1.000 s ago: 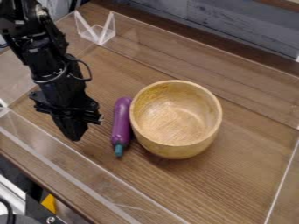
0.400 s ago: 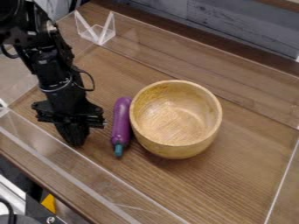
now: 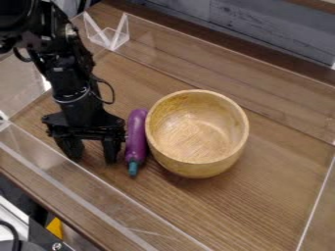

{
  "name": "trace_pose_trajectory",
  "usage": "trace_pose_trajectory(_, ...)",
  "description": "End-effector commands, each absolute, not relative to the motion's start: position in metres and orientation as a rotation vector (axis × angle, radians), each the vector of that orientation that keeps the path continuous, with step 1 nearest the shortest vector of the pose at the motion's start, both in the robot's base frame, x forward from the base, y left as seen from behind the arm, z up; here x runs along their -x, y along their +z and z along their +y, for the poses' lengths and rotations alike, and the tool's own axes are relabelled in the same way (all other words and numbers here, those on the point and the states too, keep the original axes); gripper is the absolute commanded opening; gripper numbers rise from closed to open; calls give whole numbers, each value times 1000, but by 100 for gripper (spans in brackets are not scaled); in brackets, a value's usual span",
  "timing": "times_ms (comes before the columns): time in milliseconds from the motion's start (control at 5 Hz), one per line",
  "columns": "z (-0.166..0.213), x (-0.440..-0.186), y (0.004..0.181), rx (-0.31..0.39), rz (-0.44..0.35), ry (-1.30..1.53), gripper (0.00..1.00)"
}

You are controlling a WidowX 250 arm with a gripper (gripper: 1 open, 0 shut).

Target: Remove the purple eggplant from inside the brown bowl and put it on the table

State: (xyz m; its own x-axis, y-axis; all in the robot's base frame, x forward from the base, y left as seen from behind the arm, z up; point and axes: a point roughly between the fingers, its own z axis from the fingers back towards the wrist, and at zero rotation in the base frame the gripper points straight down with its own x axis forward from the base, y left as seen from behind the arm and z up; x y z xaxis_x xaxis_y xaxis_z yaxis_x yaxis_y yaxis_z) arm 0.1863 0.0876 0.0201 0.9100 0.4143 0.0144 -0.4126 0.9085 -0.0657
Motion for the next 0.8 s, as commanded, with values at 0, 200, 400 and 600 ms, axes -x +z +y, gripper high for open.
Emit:
trace_pose_trajectory(0,97,-182,34,40,-62,488,100)
trace_pose_trajectory(200,100,-176,32,33,-58,495,100)
trace_pose_trajectory(400,102,-175,30,27,-52,501,100)
trace_pose_trajectory(600,106,-174,34,23,-46,453,100)
